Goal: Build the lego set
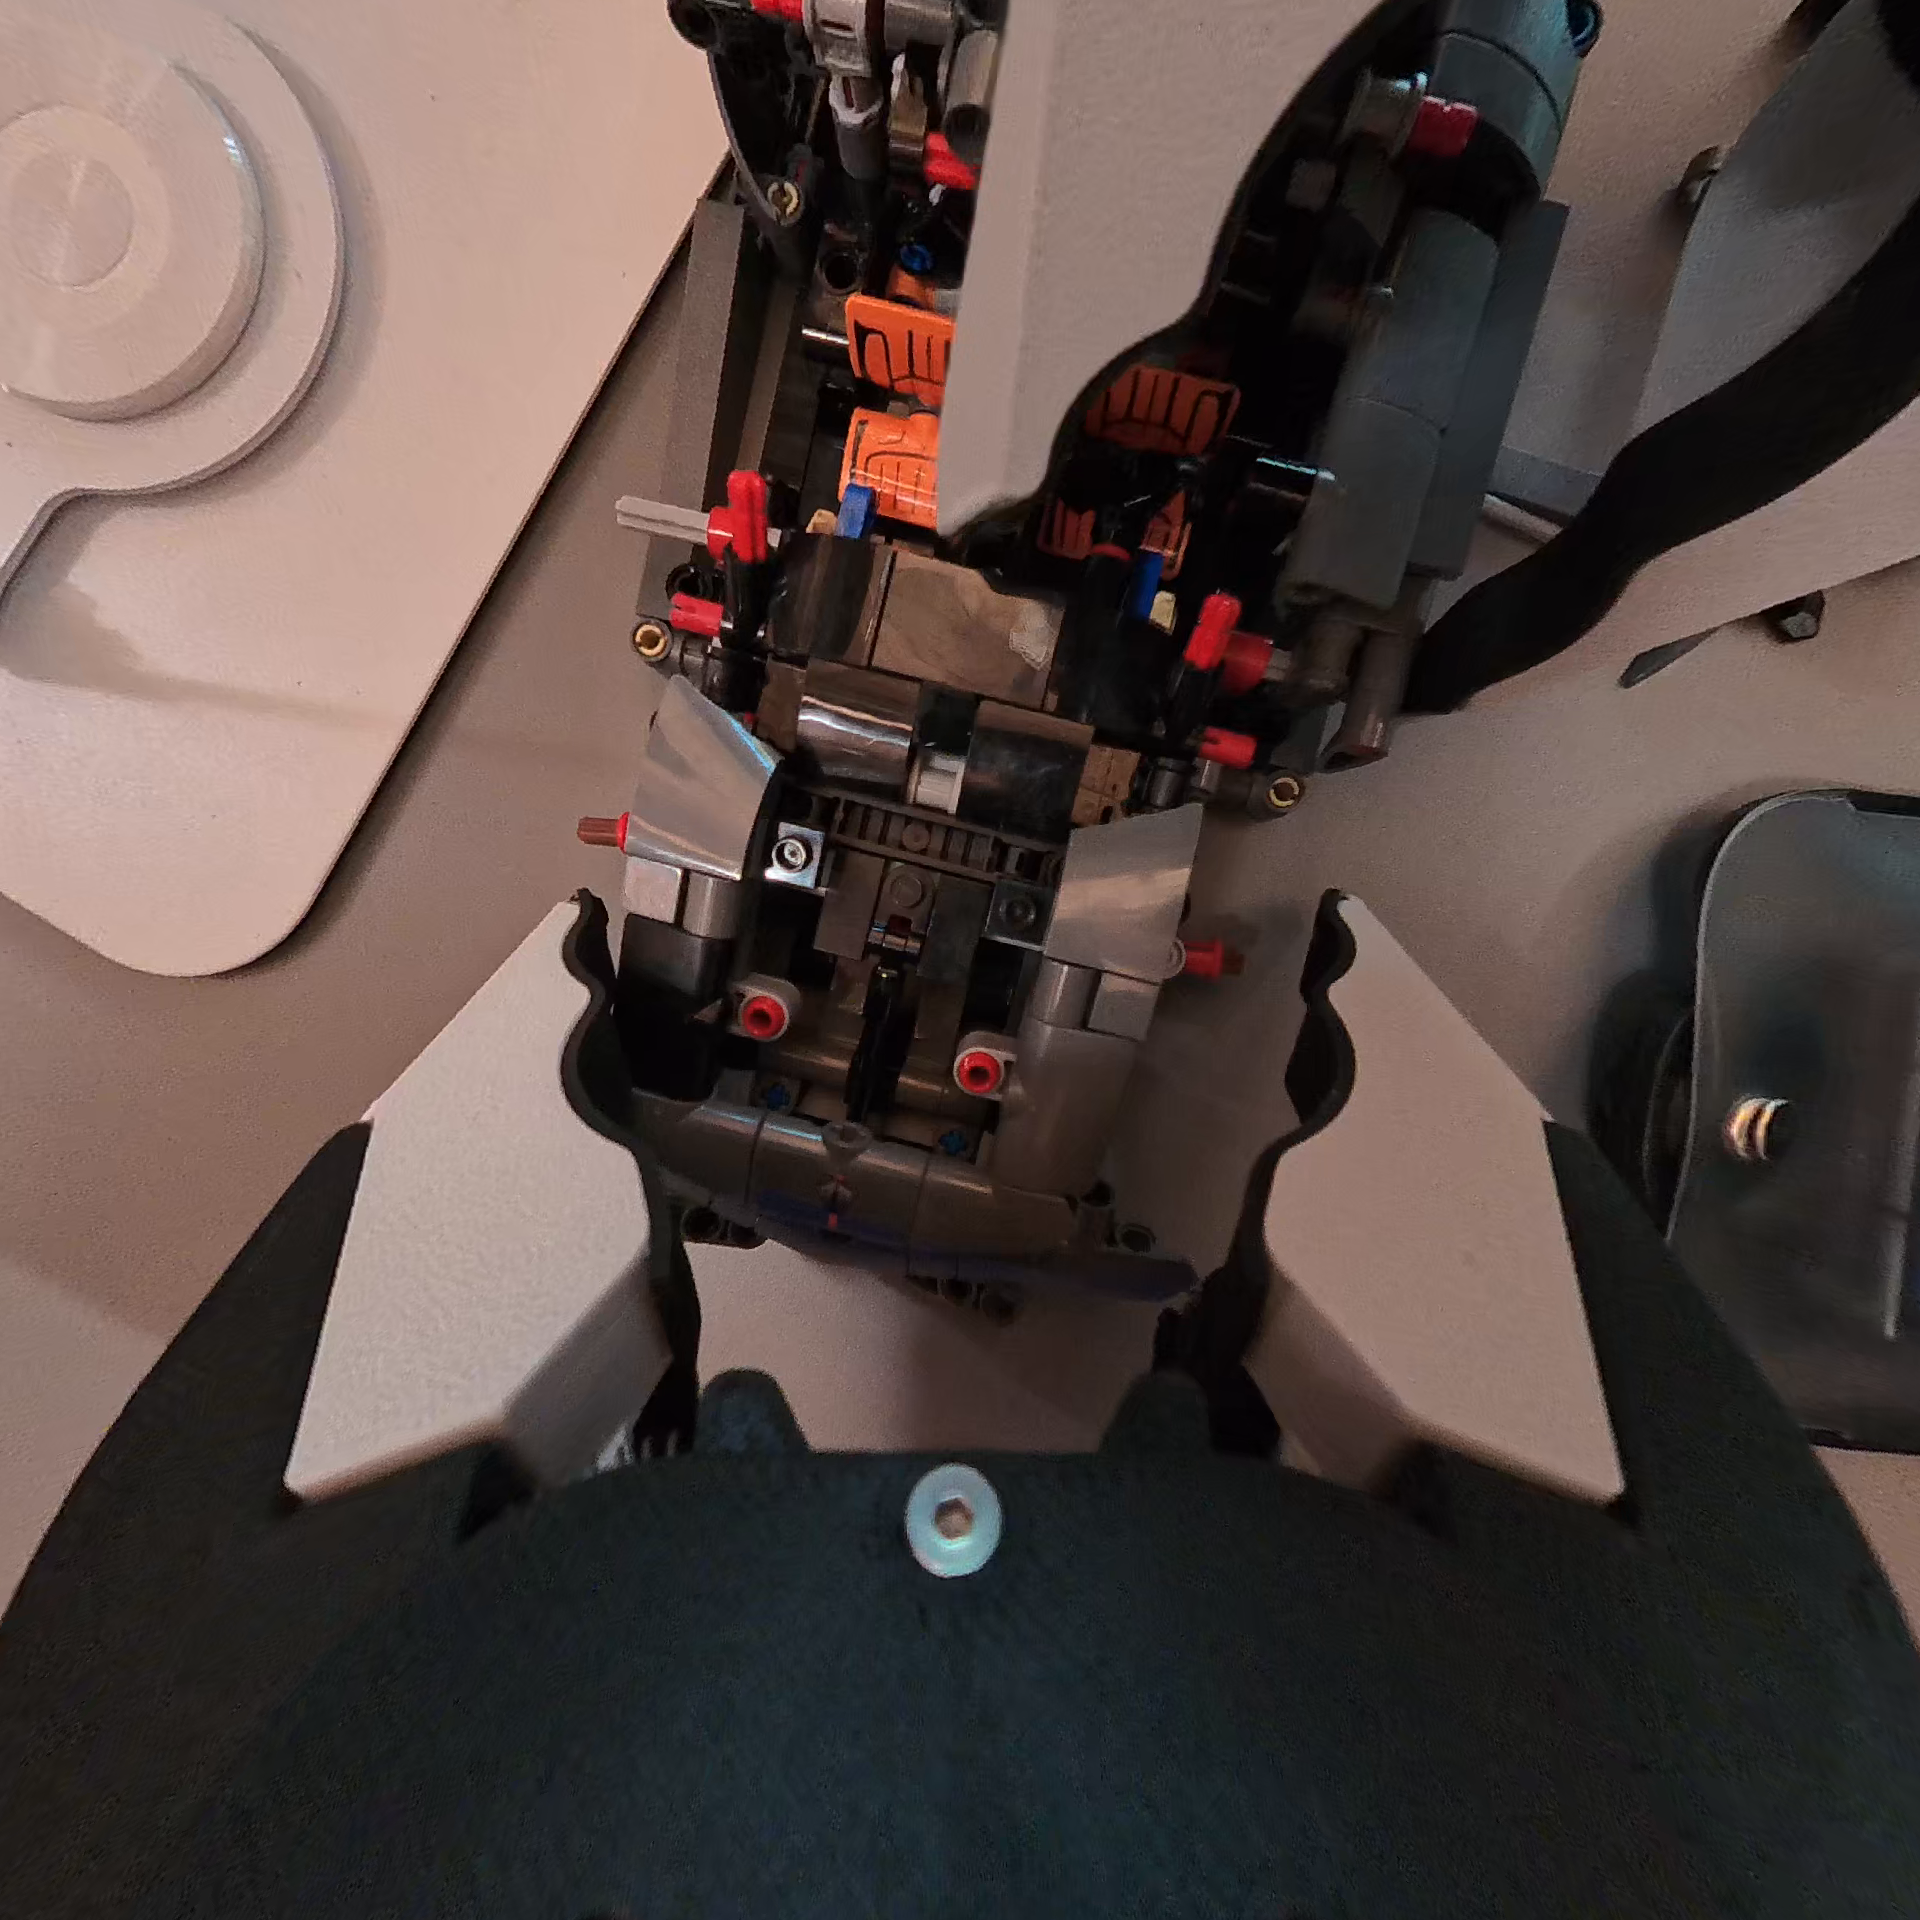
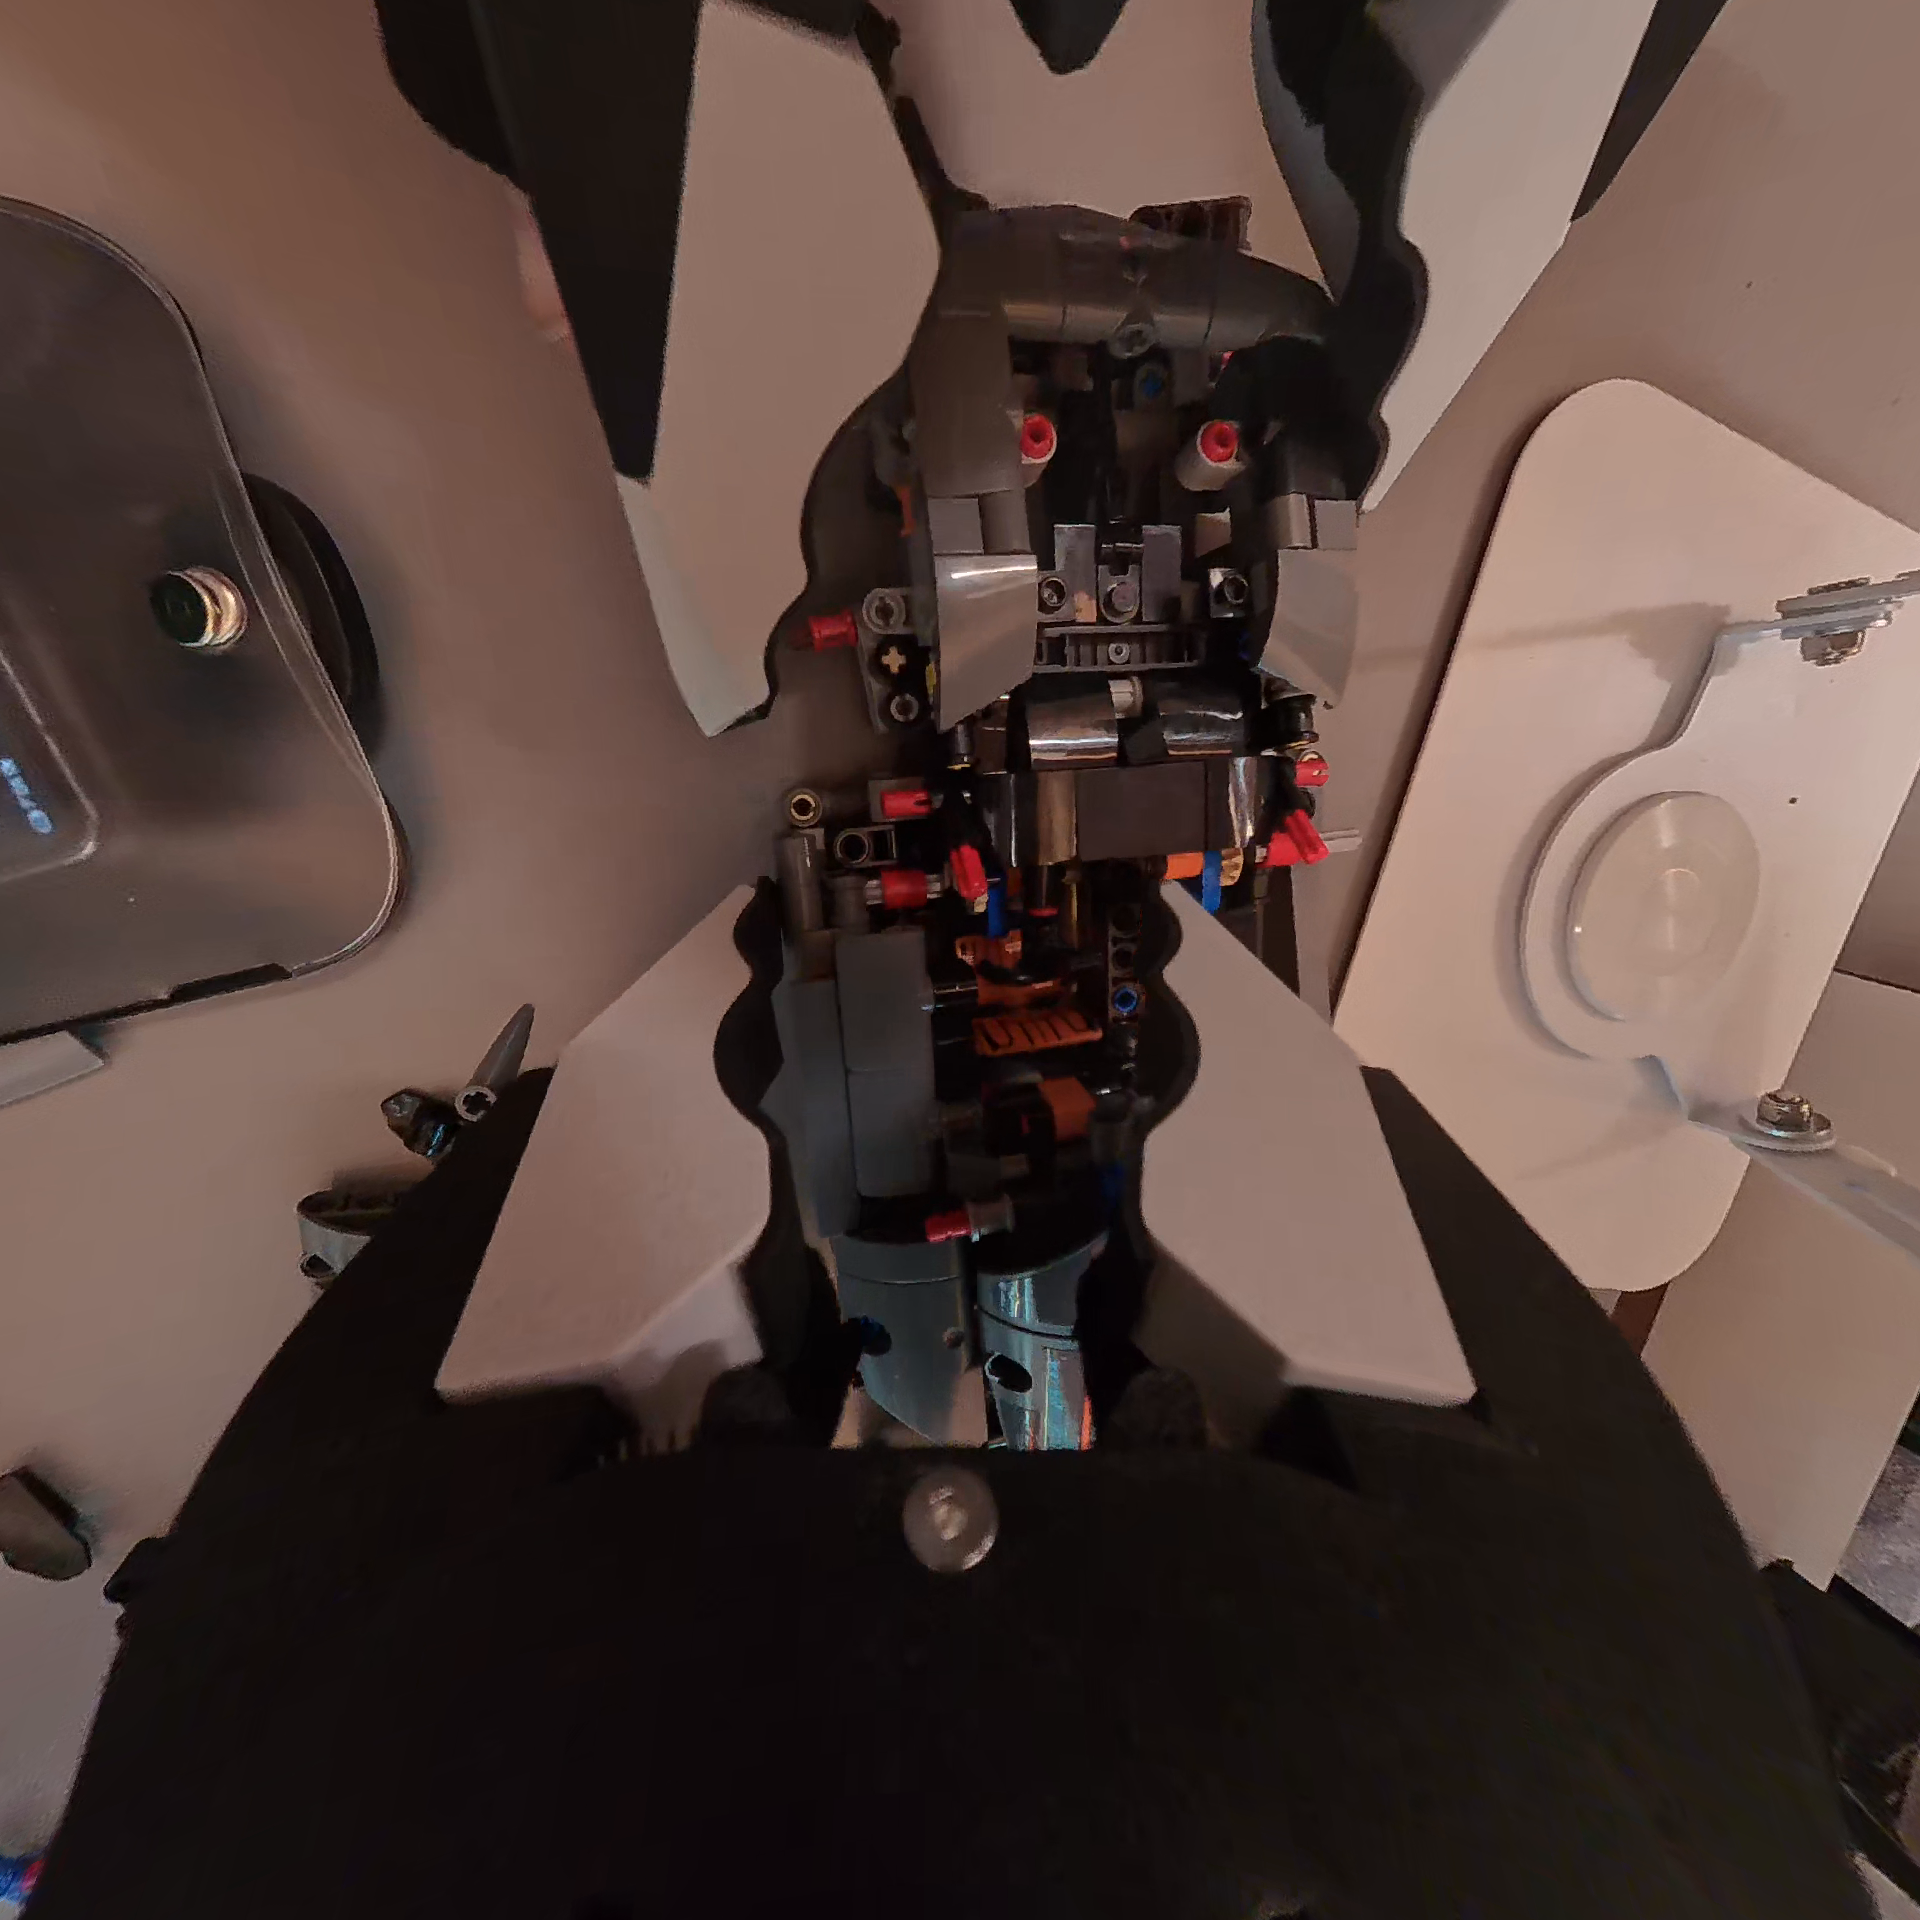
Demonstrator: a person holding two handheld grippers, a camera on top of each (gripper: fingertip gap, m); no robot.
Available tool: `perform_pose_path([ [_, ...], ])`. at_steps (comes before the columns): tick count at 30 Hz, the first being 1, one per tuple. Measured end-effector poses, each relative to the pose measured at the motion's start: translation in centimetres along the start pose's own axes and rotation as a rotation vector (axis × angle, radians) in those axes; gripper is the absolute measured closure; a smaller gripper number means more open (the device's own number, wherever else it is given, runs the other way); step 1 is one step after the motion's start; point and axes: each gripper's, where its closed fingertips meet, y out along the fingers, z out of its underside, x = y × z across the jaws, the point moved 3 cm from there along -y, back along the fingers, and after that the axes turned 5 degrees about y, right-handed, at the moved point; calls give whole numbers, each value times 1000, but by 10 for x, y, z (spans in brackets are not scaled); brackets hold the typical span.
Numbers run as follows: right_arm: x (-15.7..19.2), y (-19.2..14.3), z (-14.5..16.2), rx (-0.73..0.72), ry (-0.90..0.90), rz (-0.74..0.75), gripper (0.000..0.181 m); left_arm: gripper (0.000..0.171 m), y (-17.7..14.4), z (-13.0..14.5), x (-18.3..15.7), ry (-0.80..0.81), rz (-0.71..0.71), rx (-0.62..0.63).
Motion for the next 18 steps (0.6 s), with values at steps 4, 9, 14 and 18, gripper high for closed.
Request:
perform_pose_path([
  [4,0,0,0,-3,2,-3,115,45,1,0,0,-1,2,-3],
  [9,0,0,0,2,0,0,115,47,2,1,0,-3,8,-4],
  [14,0,0,0,7,7,-3,116,51,3,2,1,-4,5,-5],
  [18,0,0,0,10,7,-1,116,52,3,2,2,-4,1,-8],
])
